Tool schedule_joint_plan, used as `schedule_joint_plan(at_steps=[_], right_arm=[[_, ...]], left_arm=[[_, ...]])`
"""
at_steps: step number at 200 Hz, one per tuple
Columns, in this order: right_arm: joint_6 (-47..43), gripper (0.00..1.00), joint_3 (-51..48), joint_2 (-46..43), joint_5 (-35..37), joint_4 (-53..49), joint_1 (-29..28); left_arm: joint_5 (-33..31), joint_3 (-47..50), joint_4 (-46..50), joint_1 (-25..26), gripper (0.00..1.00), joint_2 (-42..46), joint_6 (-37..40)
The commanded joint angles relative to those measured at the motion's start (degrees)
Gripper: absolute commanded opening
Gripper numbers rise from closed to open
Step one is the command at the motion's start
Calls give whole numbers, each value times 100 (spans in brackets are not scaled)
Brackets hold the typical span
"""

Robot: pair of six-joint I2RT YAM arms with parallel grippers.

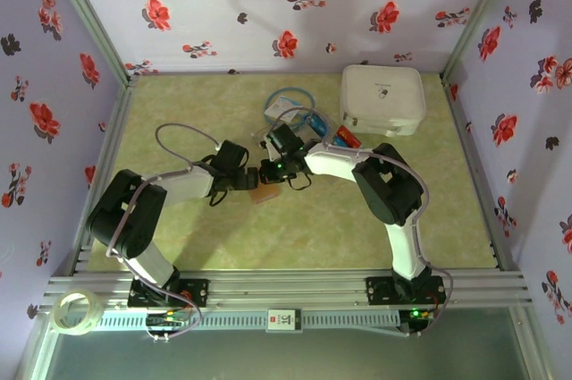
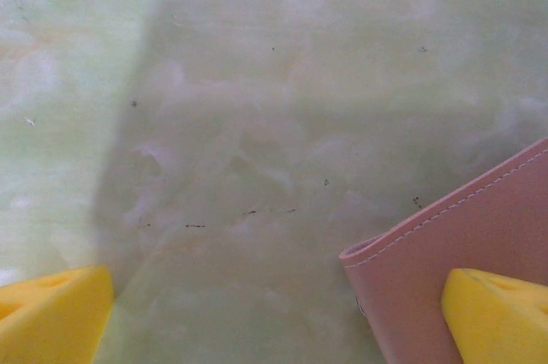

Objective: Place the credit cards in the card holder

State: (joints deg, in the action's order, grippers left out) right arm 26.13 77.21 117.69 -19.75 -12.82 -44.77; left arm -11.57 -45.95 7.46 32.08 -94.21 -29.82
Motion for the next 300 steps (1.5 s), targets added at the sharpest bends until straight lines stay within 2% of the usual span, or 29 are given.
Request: schedule_joint_plan(at_steps=[1, 100, 140, 233, 300], right_arm=[[-10, 0, -424, 385, 207, -757, -224], [-310, 0, -141, 652, 1007, -1856, -506], [-330, 0, -121, 891, 1108, -2081, -666], [-363, 0, -71, 1178, 1037, -2144, -858], [-238, 0, 1, 570, 481, -1716, -787]], left_arm=[[-242, 91, 597, -87, 100, -131, -124], [-310, 106, 688, -235, 100, -563, -260], [-328, 122, 729, -296, 100, -539, -236], [-288, 251, 804, -447, 100, -525, -265], [-226, 299, 841, -268, 100, -601, -355]])
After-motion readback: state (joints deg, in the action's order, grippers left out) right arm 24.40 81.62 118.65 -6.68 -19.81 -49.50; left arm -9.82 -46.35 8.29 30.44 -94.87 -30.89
